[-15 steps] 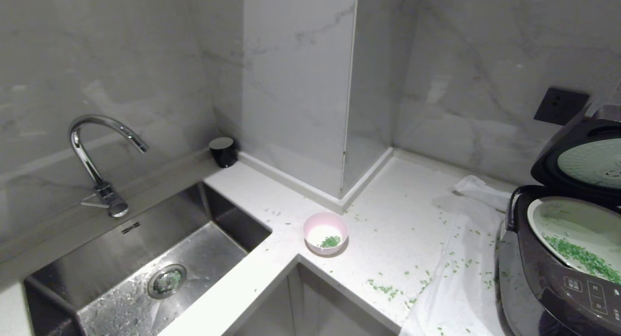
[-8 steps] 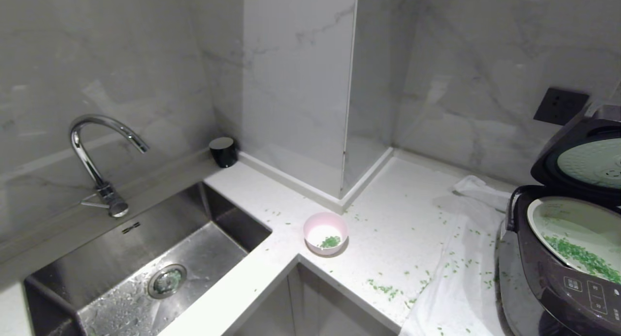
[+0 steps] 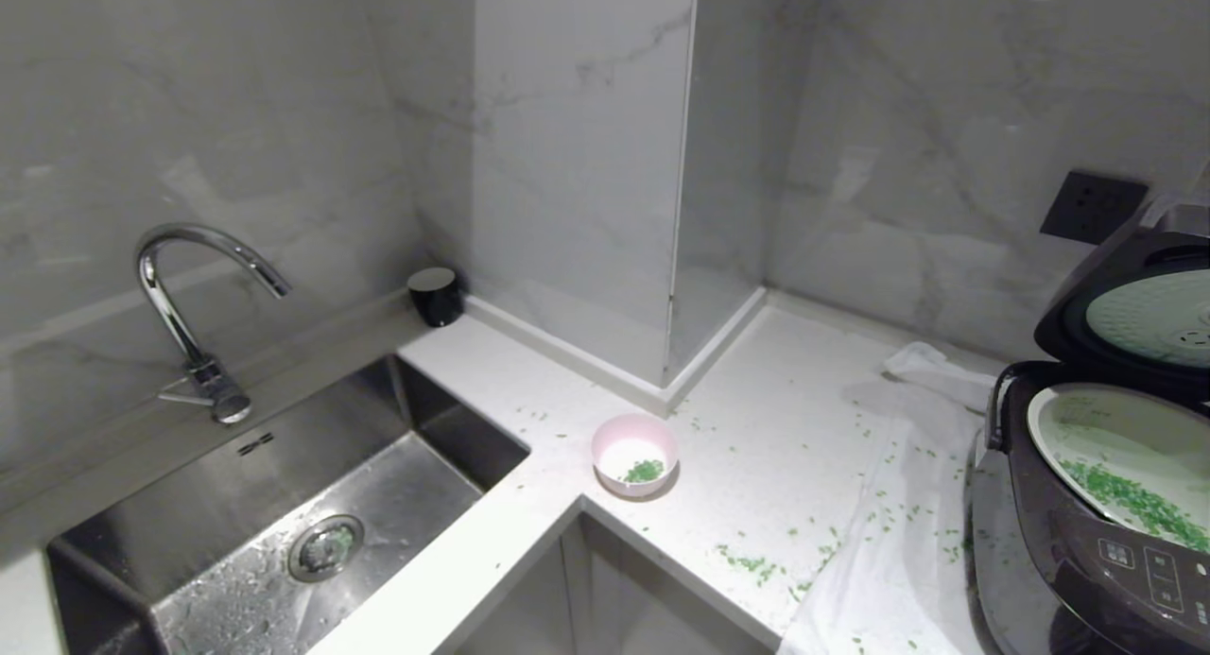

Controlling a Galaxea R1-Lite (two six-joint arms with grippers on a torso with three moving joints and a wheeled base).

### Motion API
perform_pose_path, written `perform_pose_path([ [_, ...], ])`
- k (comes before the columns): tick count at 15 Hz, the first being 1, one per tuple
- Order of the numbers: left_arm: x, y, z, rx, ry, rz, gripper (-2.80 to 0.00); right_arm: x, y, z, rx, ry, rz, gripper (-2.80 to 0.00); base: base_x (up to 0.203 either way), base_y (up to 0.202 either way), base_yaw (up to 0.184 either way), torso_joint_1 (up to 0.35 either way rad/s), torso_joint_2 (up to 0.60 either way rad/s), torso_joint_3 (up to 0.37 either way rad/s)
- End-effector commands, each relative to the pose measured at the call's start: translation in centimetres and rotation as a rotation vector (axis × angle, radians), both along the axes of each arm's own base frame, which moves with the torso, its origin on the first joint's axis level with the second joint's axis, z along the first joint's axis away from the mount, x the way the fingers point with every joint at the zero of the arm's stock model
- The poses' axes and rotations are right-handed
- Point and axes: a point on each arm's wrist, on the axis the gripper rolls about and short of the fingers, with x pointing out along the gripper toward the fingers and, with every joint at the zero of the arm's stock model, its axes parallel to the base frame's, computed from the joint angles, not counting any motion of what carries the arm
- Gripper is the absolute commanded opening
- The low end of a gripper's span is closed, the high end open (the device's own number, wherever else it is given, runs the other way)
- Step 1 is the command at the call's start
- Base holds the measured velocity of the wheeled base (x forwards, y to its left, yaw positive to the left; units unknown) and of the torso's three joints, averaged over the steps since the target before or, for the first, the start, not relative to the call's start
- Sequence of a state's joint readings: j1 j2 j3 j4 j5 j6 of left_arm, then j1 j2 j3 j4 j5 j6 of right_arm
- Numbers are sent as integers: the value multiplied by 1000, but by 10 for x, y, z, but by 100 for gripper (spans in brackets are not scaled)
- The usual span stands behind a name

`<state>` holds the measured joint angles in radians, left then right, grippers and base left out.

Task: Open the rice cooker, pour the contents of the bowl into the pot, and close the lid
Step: Turn on the tap

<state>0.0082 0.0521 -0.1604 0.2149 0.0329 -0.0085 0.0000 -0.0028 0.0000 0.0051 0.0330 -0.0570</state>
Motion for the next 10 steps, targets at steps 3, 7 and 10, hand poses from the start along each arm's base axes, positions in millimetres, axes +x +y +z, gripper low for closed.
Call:
perform_pose_path([
  [3,46,0,52,-18,234,9,-280,0,0,0,-1,4,1,-280,0,0,0,0,0,0],
  [7,131,3,83,-65,384,56,-280,0,0,0,-1,5,1,-280,0,0,0,0,0,0],
  [10,197,6,69,-115,532,184,-280,0,0,0,-1,4,1,-280,0,0,0,0,0,0],
])
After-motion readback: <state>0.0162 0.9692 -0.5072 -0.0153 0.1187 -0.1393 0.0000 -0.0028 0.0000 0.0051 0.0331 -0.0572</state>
